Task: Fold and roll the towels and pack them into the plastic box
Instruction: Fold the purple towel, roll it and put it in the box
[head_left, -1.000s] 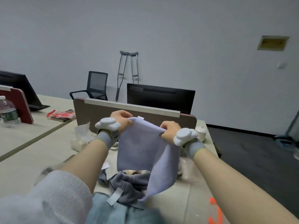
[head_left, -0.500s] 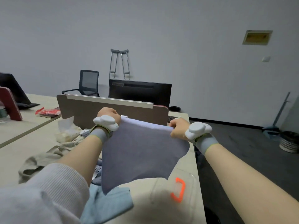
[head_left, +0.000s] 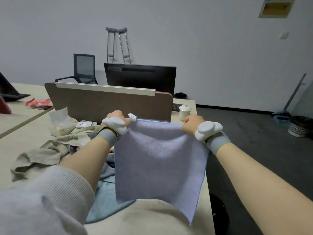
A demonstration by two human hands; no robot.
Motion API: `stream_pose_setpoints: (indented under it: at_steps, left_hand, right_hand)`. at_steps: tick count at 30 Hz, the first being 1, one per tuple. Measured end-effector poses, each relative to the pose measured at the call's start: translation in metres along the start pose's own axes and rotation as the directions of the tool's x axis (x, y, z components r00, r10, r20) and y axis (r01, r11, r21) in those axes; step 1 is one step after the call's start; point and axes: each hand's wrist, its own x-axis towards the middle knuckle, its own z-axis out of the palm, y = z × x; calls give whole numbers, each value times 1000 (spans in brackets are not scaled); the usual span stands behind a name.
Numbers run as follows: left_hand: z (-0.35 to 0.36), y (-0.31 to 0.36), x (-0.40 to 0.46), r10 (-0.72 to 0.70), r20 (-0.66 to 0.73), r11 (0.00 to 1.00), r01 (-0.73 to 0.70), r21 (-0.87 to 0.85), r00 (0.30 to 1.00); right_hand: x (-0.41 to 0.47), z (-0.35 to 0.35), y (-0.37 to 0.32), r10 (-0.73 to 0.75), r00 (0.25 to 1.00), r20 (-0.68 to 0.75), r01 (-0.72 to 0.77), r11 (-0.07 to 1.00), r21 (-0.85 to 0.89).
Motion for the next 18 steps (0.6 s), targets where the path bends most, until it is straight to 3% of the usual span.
stream_pose_setpoints:
  at_steps: [6,11,18]
  left_hand:
    - [72,-30,24,107,95,967,-125,221,990]
    - [127,-64,35,-20,225,960,-45,278,974]
    - [181,-106,-14,-24,345,952,-84,293,938]
  right_hand:
    - [25,73,40,40,992,118,-29,995,-91]
    - [25,135,62,31,987,156,-1,982,-188]
    - [-26,187,86,-53,951,304,111,978,-175]
